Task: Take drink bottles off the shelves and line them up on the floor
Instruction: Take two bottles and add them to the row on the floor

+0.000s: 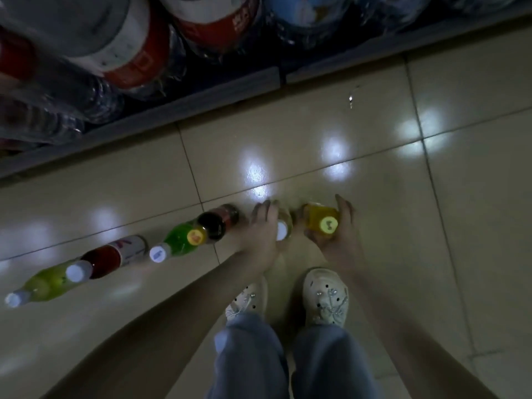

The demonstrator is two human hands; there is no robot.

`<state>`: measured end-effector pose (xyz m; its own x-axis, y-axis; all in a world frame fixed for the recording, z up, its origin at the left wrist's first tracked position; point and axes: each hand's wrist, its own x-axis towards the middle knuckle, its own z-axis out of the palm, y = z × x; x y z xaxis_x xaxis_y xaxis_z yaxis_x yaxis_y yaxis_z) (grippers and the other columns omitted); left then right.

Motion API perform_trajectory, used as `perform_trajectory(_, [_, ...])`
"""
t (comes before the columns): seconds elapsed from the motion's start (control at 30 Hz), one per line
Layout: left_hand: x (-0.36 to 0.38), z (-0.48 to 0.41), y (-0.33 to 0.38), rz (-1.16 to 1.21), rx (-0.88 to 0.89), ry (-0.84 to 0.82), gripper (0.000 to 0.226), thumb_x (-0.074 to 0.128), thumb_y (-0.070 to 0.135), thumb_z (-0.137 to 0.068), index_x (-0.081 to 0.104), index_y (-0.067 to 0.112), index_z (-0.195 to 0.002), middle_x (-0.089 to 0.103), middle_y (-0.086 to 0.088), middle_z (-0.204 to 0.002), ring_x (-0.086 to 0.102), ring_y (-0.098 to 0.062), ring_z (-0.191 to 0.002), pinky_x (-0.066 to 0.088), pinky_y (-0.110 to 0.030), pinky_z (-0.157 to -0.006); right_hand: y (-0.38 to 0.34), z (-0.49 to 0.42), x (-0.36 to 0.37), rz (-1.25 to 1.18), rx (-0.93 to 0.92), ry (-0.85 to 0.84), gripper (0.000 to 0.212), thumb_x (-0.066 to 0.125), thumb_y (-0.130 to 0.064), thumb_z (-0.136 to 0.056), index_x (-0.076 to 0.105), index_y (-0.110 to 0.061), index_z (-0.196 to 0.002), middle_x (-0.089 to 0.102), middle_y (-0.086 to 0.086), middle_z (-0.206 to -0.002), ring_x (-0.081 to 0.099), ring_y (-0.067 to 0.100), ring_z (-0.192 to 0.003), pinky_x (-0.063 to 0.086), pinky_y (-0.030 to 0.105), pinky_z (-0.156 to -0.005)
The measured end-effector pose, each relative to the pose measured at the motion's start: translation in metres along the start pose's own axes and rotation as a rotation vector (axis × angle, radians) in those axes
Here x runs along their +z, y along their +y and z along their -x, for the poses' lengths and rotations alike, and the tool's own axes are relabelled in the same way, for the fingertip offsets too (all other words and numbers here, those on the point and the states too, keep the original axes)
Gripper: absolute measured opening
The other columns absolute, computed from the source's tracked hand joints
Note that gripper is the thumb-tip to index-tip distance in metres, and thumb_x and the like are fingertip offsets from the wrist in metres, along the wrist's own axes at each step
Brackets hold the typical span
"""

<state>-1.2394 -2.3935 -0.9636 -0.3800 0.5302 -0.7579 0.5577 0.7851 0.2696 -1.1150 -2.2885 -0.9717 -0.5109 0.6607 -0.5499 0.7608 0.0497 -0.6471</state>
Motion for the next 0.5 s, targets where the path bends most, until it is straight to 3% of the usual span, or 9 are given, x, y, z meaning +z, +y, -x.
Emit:
perform_trajectory(0.07, [-0.018,0.013,0.010,-0.001,0.013,-0.035,0.070,0.050,0.008,-0.093,0.012,0.020,-0.152,0.008,-0.006,-0.160,0.014,-0.027,-0.145,0.027,-0.040,-0.113,-0.018,0.013,-0.019,0.003,0.019,-0.037,0.099,0.083,-0.012,-0.070,0.022,-0.008,-0.148,0.028,0.015,-0.148,0.032,0.029,-0.136,0.029,0.028,-0.106])
perform_trajectory(0.17, [-0.049,0.041,0.027,-0.028,0.016,-0.049,0.067,0.037,0.002,-0.097,0.006,0.024,-0.153,0.004,-0.008,-0.160,0.018,-0.029,-0.145,0.031,-0.039,-0.108,-0.049,0.035,-0.044,0.116,-0.027,-0.112,0.096,0.077,-0.001,-0.072,0.020,-0.006,-0.148,0.027,0.016,-0.149,0.031,0.030,-0.137,0.022,0.015,-0.098])
perform_trajectory(0.3, [-0.071,0.069,0.027,-0.018,-0.032,0.000,0.066,0.037,0.008,-0.099,0.003,0.025,-0.153,0.006,-0.010,-0.160,0.025,-0.030,-0.142,0.037,-0.041,-0.105,-0.074,0.063,-0.062,0.270,-0.037,-0.168,0.094,0.073,-0.002,-0.075,0.017,-0.010,-0.150,0.021,0.014,-0.152,0.025,0.030,-0.139,0.026,0.029,-0.107])
perform_trajectory(0.5, [-0.070,0.098,0.013,0.059,-0.001,0.002,0.071,0.046,0.011,-0.095,0.007,0.025,-0.152,0.008,-0.006,-0.159,0.024,-0.029,-0.140,0.035,-0.035,-0.102,-0.078,0.083,-0.049,0.353,-0.004,-0.198,0.089,0.070,-0.007,-0.081,0.014,-0.007,-0.150,0.015,0.014,-0.155,0.017,0.029,-0.142,0.018,0.030,-0.113])
